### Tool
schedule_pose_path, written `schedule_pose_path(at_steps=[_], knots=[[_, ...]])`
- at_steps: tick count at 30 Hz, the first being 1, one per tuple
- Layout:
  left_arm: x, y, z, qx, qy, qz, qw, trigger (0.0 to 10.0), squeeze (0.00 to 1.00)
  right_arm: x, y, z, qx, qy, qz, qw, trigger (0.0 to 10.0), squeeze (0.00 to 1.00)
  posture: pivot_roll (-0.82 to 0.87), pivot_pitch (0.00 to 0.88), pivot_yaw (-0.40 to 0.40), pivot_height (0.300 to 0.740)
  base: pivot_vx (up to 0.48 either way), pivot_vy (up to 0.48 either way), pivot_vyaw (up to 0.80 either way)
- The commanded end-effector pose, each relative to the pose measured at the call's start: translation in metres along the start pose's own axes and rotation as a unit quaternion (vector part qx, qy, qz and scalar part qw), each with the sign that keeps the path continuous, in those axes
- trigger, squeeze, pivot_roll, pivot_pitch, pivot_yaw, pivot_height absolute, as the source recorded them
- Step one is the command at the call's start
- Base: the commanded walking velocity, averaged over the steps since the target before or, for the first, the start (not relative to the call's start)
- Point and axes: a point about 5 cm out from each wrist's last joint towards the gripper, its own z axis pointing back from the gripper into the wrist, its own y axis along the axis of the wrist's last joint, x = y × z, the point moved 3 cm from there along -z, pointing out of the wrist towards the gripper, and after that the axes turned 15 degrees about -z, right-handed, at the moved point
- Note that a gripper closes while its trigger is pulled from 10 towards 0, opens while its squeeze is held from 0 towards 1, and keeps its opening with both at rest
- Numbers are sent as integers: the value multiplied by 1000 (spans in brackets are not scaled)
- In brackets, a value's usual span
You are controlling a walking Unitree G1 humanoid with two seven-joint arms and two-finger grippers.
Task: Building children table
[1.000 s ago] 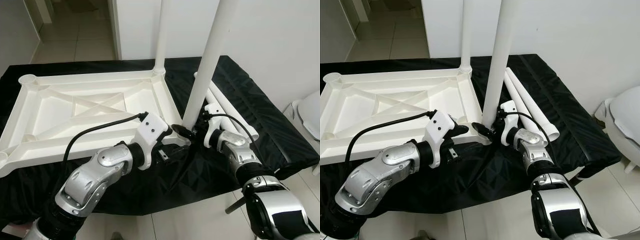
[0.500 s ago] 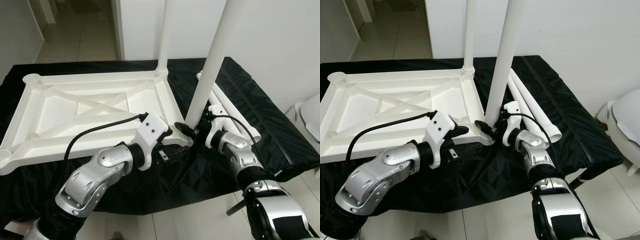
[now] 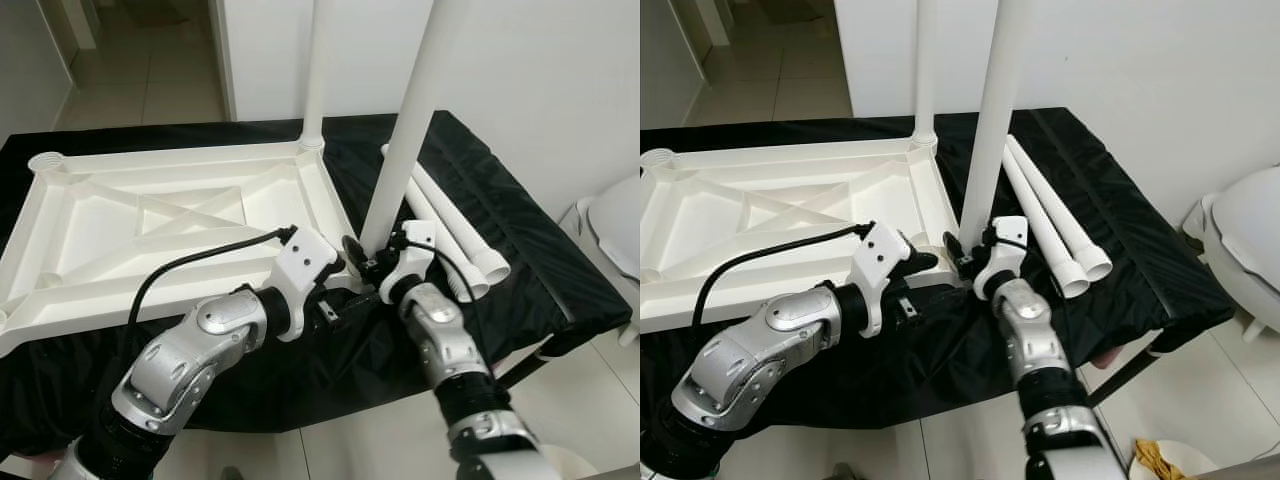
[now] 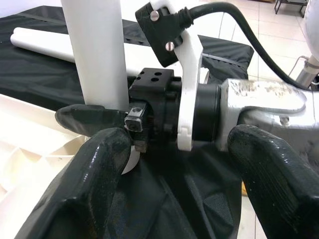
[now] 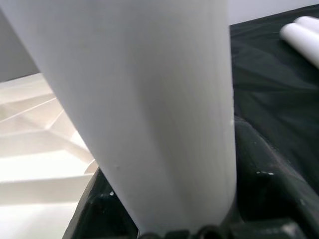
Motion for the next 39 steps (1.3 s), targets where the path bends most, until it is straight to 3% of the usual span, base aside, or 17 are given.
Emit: schedule_pose_path(at_steps=[1,4,6,9,15,16,18,19,20,27,32,33,34,35,37,39], knots=[[6,1,0,5,-29,2,1000,10000,0,2,-19,5,-22,-47,-36,998,0,0,-40,40,-14,740,0,0,0],[6,1,0,5,-29,2,1000,10000,0,-1,-19,6,-16,-67,-40,997,0,0,-40,40,-14,740,0,0,0],[6,2,-1,6,-29,3,1000,10000,0,-13,-21,3,-9,-104,-53,993,0,0,-41,37,-15,740,0,0,0],[6,2,-1,7,-28,3,1000,10000,0,-21,-20,3,-15,-101,-50,994,0,0,-40,37,-17,740,0,0,0],[5,2,-1,6,-26,3,1000,10000,0,-12,-20,8,-24,-115,-48,992,0,0,-37,38,-21,740,0,0,0],[5,2,0,6,-25,3,1000,10000,0,-8,-19,9,-23,-123,-40,991,6235,0,-38,39,-21,740,0,0,0],[5,2,0,6,-25,3,1000,10000,0,-8,-19,9,-23,-123,-40,991,6235,0,-38,39,-21,740,0,0,0],[5,2,0,6,-24,3,1000,10000,0,-5,-18,10,-24,-126,-39,991,10000,0,-39,39,-23,740,0,0,0],[5,2,-1,7,-23,4,1000,10000,0,0,-15,11,-20,-132,-37,990,10000,1000,-40,39,-24,740,0,0,0],[4,2,-1,7,-22,3,1000,10000,0,11,-5,13,-10,-115,-48,992,10000,1000,-46,38,-20,740,0,0,0],[4,2,-2,8,-27,2,1000,10000,0,19,10,12,-14,-31,-12,999,10000,1000,-55,40,-14,740,0,0,0],[4,2,-2,8,-28,1,1000,10000,0,21,14,11,-11,-15,-6,1000,10000,522,-55,40,-14,740,0,0,0],[4,2,-2,8,-28,1,1000,10000,0,21,14,11,-11,-15,-6,1000,10000,522,-55,40,-14,740,0,0,0],[4,2,-2,8,-28,1,1000,10000,0,24,17,10,-15,7,5,1000,10000,0,-57,37,-14,740,0,0,0],[4,2,-2,8,-28,1,1000,10000,0,24,17,10,-15,7,5,1000,10000,0,-57,37,-14,740,0,0,0],[3,3,-3,9,-28,1,1000,10000,0,27,20,9,-26,47,37,998,10000,0,-57,37,-14,740,0,0,0]])
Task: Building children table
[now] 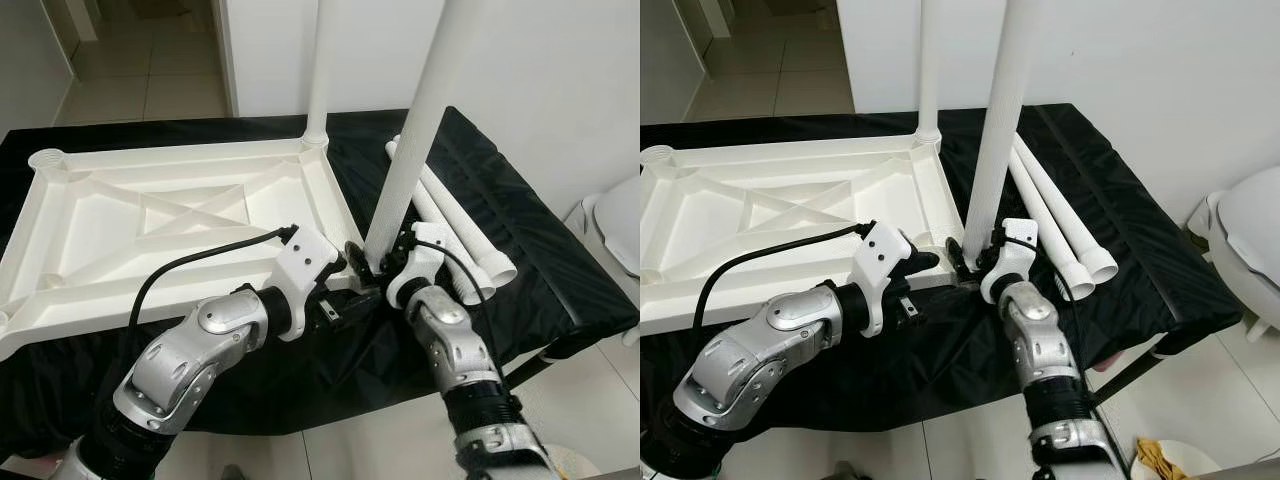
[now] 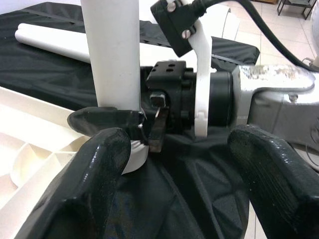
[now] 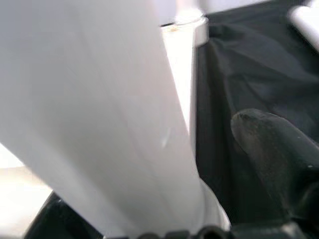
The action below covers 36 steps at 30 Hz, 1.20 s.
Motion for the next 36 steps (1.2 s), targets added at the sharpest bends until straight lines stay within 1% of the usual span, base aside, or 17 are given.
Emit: schedule_pose_path(at_steps=[1,3,4,5,6,11,12,13,15,17,18,19,26,28,33,35,36], knots=[[4,0,-1,4,-28,1,1000,10000,0,5,1,1,0,7,4,1000,10000,0,-57,37,-14,740,0,0,0],[4,1,-2,5,-29,1,1000,10000,0,6,3,-1,-16,57,33,998,10000,0,-54,35,-15,740,0,0,0],[4,1,-2,5,-29,1,1000,10000,0,6,3,-1,-16,57,33,998,10000,0,-54,35,-15,740,0,0,0],[4,1,-2,5,-28,1,1000,10000,0,5,4,-2,-22,81,43,996,10000,0,-51,34,-14,740,0,0,0],[4,1,-2,5,-28,1,1000,10000,0,5,4,-2,-22,81,43,996,10000,0,-51,34,-14,740,0,0,0],[4,1,-1,4,-27,1,1000,10000,0,3,5,-4,-42,139,58,988,10000,0,-42,35,-14,740,0,0,0],[4,1,0,4,-27,1,1000,10000,0,2,5,-4,-55,163,62,983,10000,0,-40,34,-14,740,0,0,0],[4,1,0,4,-27,1,1000,10000,0,2,5,-4,-55,163,62,983,10000,0,-40,34,-14,740,0,0,0],[4,1,0,3,-25,1,1000,10000,0,3,2,-2,-81,199,75,974,10000,0,-32,33,-17,740,0,0,0],[4,1,1,3,-24,1,1000,10000,0,4,0,-2,-88,211,80,970,9961,0,-31,32,-16,740,0,0,0],[4,1,1,2,-24,1,1000,10000,0,5,-1,-1,-96,219,79,968,4431,0,-31,32,-16,740,0,0,0],[4,1,1,2,-24,1,1000,10000,0,7,-3,-1,-103,224,82,966,0,0,-28,30,-17,740,0,0,0],[5,0,2,1,-24,1,1000,10000,0,11,-8,0,-117,221,81,965,0,0,-25,29,-19,740,0,0,0],[5,0,3,0,-23,1,1000,10000,0,12,-15,2,-125,217,70,966,0,0,-24,32,-20,740,0,0,0],[6,0,3,0,-24,2,1000,10000,0,11,-18,4,-126,215,62,966,0,0,-24,36,-18,740,0,0,0],[6,0,3,-1,-24,3,1000,10000,0,8,-24,4,-115,177,47,976,0,0,-27,43,-19,740,0,0,0],[6,0,3,-1,-24,3,1000,10000,0,8,-24,4,-115,177,47,976,0,0,-27,43,-19,740,0,0,0]])
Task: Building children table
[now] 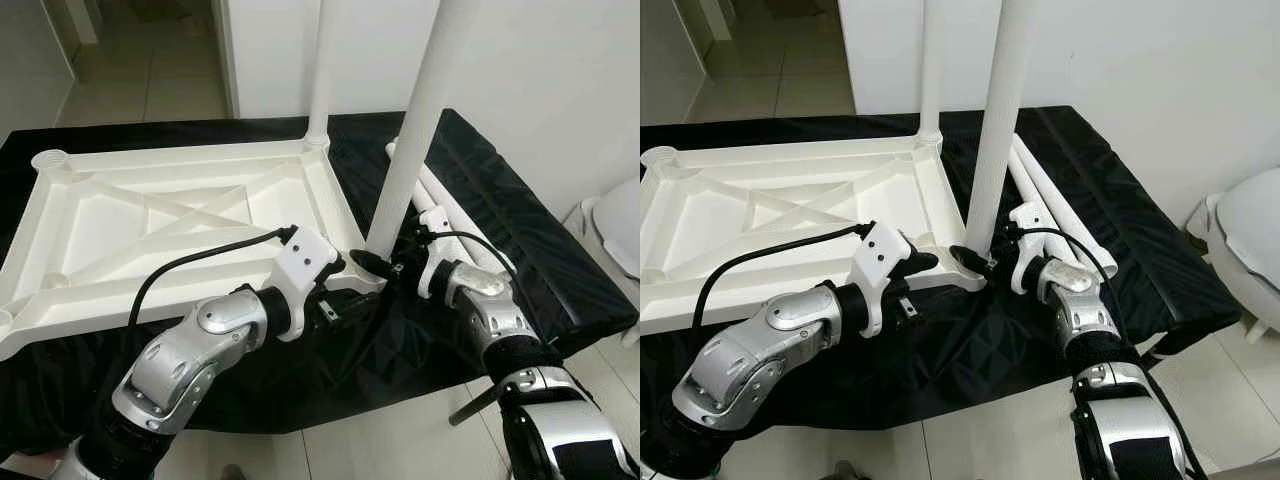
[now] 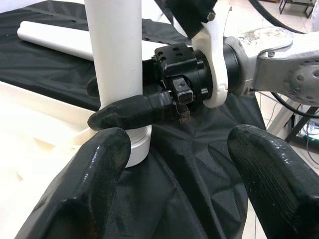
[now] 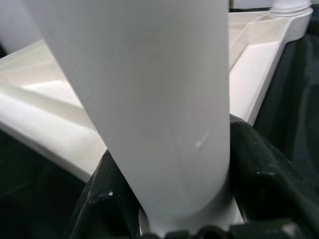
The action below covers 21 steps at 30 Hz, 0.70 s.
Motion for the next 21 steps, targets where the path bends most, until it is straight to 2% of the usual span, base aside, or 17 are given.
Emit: schedule_pose_path(at_steps=[1,2,5,6,7,9,11,13,14,15,16,17,21], knots=[[6,3,2,7,-25,1,1000,10000,0,-1,-24,1,-39,-31,-18,999,0,0,-27,44,-20,740,0,0,0],[6,2,2,6,-25,1,1000,10000,0,-1,-25,0,-27,-61,-27,997,0,0,-26,47,-21,740,0,0,0],[6,2,2,6,-25,2,1000,10000,0,-1,-25,0,-19,-79,-34,996,0,0,-26,47,-21,740,0,0,0],[6,2,2,6,-25,3,1000,10000,0,-3,-27,-2,4,-127,-65,990,0,0,-28,53,-20,740,0,0,0],[6,2,2,6,-25,3,1000,10000,0,-3,-27,-2,4,-127,-65,990,0,0,-28,53,-20,740,0,0,0],[7,2,2,6,-25,6,1000,10000,0,-8,-27,-1,38,-201,-100,974,0,0,-32,54,-14,740,0,0,0],[8,2,2,6,-28,7,1000,10000,0,-11,-29,2,56,-263,-116,956,0,0,-36,55,-11,740,0,0,0],[8,2,2,6,-28,7,1000,10000,0,-11,-29,2,56,-263,-116,956,0,0,-36,55,-11,740,0,0,0],[8,2,1,6,-31,7,999,10000,0,-17,-32,4,70,-317,-130,937,0,0,-41,54,-7,740,0,0,0],[8,2,1,6,-31,7,999,10000,0,-17,-32,4,70,-317,-130,937,0,0,-41,54,-7,740,0,0,0],[8,1,1,5,-32,6,999,10000,0,-19,-32,5,75,-331,-131,931,0,0,-41,54,-7,740,0,0,0],[8,2,1,6,-33,6,999,10000,0,-25,-32,2,80,-339,-134,928,0,0,-45,54,-5,740,0,0,0],[7,2,-1,8,-35,6,999,10000,0,-38,-31,-2,84,-334,-141,928,0,0,-52,49,-4,740,0,0,0]])
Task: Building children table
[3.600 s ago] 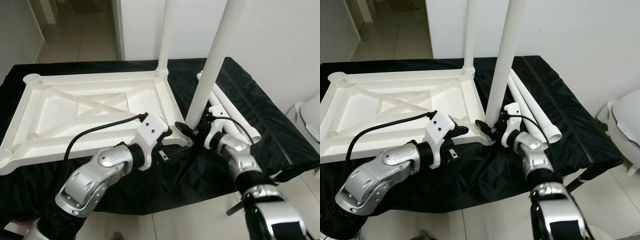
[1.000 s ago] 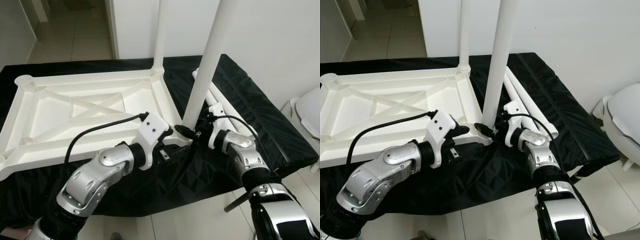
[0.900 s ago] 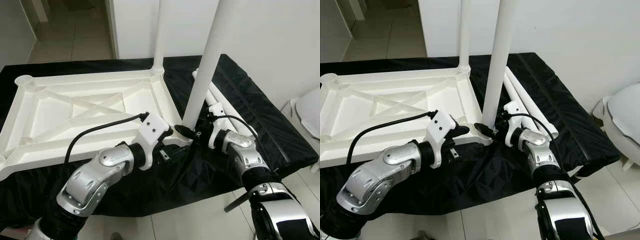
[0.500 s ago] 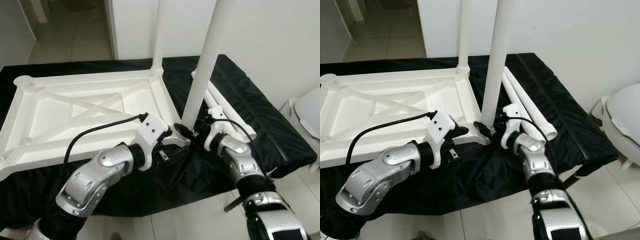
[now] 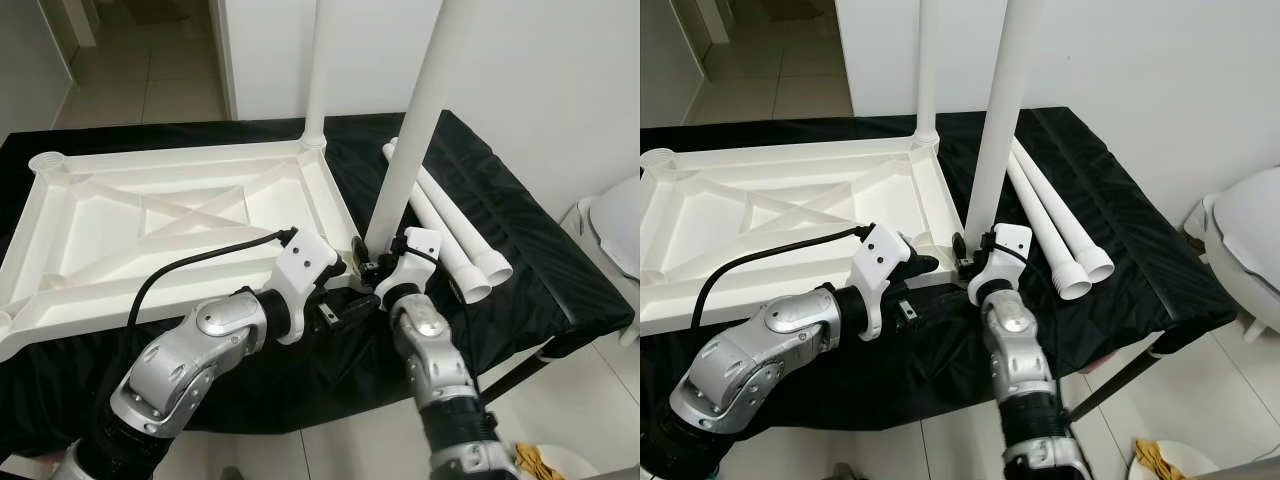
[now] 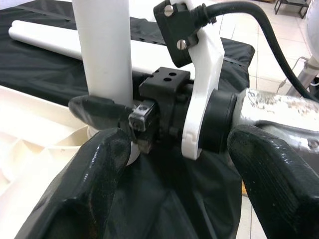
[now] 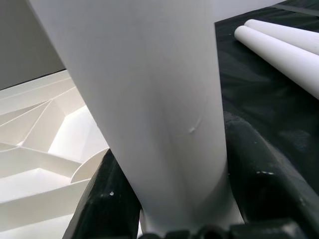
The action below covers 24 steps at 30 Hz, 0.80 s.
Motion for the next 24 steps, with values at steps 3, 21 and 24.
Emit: schedule_pose_path(at_steps=[3,21,24], knots=[[5,1,-2,5,-30,1,1000,10000,0,13,-20,7,-44,-40,-18,998,0,0,-53,49,-6,740,0,0,0],[4,1,-2,6,-26,2,1000,10000,0,18,7,-10,-44,67,7,997,10000,992,-42,39,-18,740,0,0,0],[4,0,-2,4,-27,1,1000,10000,0,18,8,-15,-58,116,23,991,10000,0,-37,37,-17,740,0,0,0]])
